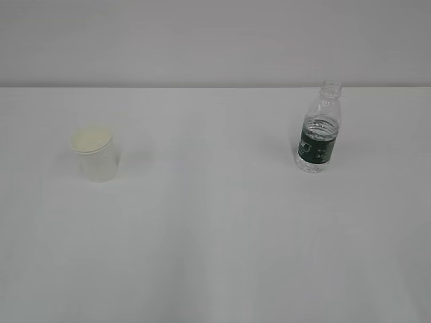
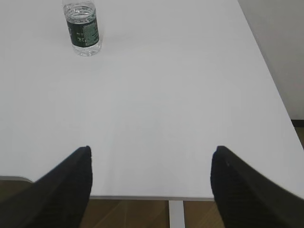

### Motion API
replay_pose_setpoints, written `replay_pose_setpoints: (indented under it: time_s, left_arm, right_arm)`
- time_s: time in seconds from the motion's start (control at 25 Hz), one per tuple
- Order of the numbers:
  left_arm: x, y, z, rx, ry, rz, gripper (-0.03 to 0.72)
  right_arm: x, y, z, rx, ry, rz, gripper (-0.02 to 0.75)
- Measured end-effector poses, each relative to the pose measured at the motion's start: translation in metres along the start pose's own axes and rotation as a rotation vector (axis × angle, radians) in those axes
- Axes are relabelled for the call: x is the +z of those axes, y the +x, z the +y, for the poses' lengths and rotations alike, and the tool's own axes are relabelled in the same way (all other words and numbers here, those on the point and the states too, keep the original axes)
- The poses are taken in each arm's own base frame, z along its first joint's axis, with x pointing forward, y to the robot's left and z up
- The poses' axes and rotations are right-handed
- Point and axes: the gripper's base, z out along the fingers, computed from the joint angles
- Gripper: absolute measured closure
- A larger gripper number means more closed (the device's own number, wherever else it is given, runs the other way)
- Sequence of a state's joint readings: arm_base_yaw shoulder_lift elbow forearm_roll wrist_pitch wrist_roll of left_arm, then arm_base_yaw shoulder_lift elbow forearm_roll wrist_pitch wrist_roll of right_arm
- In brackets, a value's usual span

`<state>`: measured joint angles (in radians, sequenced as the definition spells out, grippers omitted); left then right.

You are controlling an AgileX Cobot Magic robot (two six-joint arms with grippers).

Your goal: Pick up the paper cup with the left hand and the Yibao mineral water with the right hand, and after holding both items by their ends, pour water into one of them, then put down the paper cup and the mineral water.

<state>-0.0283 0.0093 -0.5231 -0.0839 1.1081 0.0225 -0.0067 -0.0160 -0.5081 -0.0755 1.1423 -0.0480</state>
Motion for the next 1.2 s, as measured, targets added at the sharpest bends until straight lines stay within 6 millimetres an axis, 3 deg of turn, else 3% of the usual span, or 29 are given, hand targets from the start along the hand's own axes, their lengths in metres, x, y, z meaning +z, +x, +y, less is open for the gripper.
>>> replay_pose_setpoints:
  time_s: [0.88, 1.2]
  left_arm:
    - [0.0, 0.0, 0.0, 0.0, 0.0, 0.0, 0.106]
    - [0.003, -0.002, 0.0, -0.003, 0.002, 0.021, 0.106]
  right_arm:
    - [0.0, 0.0, 0.0, -0.001, 0.0, 0.0, 0.149]
    - [-0.006, -0.014, 0.004, 0.03, -0.049, -0.136, 0.149]
